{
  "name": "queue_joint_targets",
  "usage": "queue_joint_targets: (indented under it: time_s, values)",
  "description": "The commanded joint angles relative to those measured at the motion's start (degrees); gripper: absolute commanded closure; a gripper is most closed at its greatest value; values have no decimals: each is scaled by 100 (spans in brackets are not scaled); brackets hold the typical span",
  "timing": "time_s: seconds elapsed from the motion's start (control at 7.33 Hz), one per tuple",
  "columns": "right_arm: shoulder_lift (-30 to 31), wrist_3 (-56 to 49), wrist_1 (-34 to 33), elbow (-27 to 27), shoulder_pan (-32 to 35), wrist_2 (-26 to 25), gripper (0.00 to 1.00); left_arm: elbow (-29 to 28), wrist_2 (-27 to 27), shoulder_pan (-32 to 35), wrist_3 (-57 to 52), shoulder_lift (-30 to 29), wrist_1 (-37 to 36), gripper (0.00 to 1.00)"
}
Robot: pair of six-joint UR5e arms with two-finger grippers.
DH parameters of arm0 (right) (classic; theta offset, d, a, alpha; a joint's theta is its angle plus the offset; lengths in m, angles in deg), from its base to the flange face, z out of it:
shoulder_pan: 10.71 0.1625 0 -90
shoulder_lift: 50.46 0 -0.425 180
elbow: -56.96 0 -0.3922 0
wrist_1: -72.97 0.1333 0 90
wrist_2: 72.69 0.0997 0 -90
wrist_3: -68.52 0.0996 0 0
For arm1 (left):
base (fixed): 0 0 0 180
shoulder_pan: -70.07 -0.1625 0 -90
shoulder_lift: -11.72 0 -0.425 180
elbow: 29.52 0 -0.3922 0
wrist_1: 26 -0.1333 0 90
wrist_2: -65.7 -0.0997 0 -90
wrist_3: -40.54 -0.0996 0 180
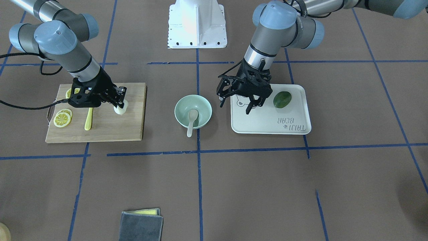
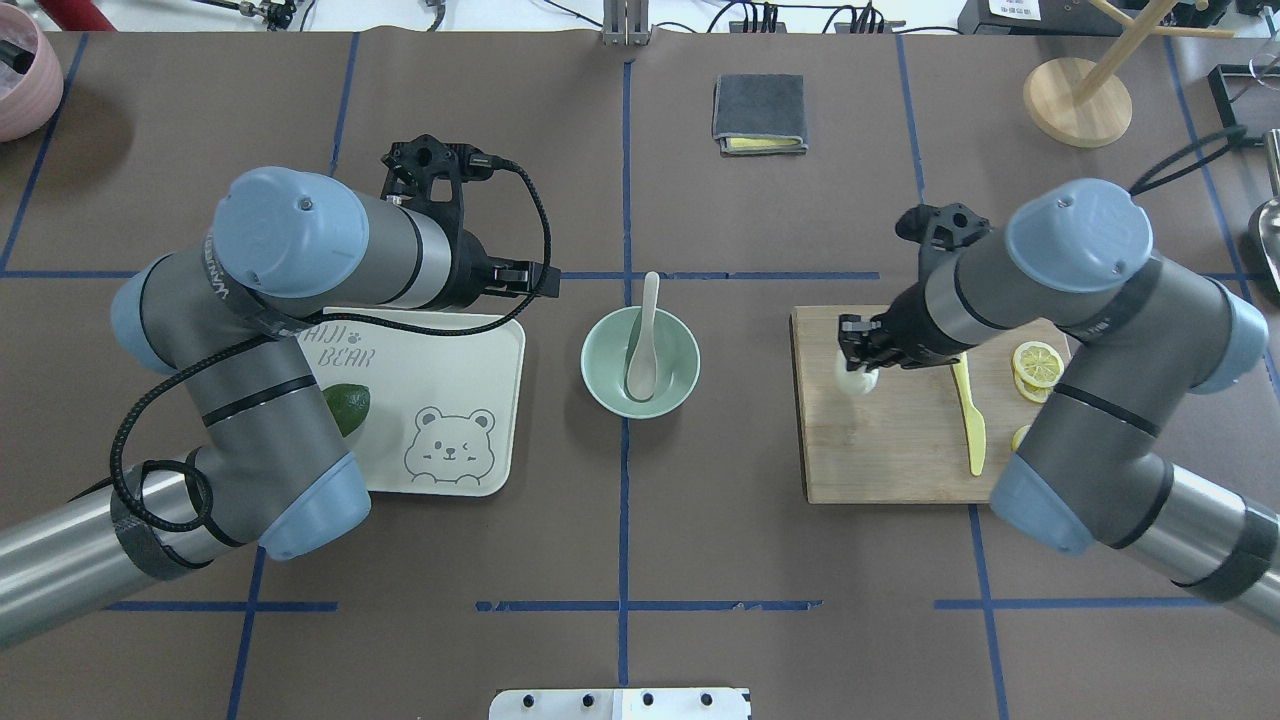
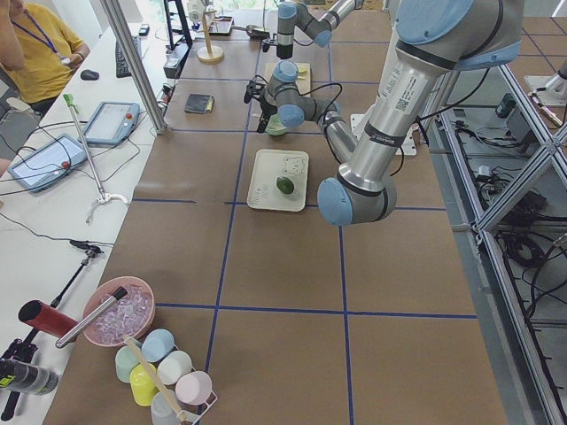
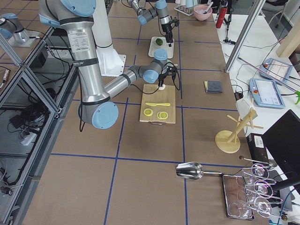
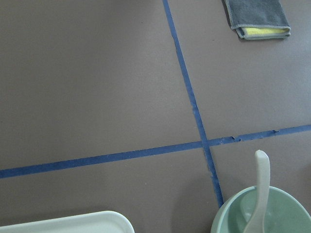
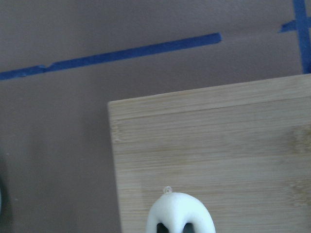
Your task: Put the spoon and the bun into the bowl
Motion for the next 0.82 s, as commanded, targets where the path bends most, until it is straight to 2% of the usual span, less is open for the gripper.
queue_joint_targets:
  time_s: [0.0, 0.14, 0.27, 0.41, 0.55, 0.68]
  values:
    - [-1304, 925, -666, -244, -273, -326, 100, 304, 26, 175, -57, 51, -2, 5]
    - [-1848, 1270, -658, -603, -423, -519, 100, 358, 35, 237, -57, 52, 6, 5]
    - [-2045, 1282, -640, -798, -581, -565, 100, 368, 35, 325, -57, 52, 7, 5]
    - [-2082, 1291, -527, -834, -739, -948, 100, 402, 35, 352, -57, 52, 7, 4]
    - [-2134, 1378, -439, -948, -802, -1178, 82, 403, 35, 352, -57, 52, 7, 2]
    - [-2387, 1936, -438, -1262, -855, -1276, 1, 403, 35, 344, -31, 52, 7, 2]
